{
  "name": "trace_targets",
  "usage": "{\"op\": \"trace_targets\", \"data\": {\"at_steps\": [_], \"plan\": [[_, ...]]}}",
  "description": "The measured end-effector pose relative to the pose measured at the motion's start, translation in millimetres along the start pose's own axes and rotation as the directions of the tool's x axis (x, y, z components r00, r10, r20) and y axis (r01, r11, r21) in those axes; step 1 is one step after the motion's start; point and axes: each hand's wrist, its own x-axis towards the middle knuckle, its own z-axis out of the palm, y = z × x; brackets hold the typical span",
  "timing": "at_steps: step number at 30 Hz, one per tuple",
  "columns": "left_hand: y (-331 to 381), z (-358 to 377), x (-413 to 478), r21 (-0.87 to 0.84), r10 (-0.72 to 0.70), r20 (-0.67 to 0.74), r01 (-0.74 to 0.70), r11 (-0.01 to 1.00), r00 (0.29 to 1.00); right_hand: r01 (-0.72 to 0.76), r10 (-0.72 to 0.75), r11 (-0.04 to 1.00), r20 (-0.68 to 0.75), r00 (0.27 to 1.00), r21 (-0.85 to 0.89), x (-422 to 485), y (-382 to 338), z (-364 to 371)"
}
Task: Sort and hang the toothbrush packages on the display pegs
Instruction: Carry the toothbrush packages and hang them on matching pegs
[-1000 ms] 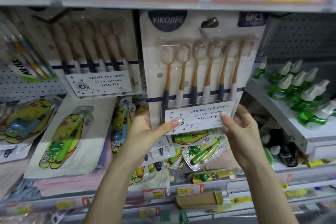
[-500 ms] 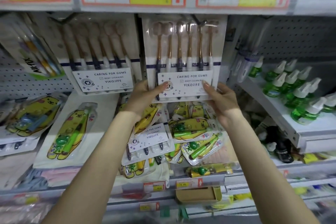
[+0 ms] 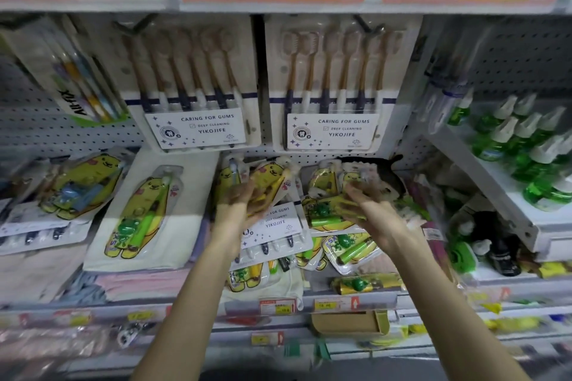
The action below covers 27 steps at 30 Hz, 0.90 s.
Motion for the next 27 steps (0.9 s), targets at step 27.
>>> {"op": "trace_targets", "data": {"at_steps": [27], "plan": [[-37.1, -66.8, -22.0, -0.078, -0.119, -0.12, 0.11, 0.991, 0.986, -0.203, 0.204, 0.977, -0.013, 0.979, 0.061, 2.6, 70.3, 83.8]]}}
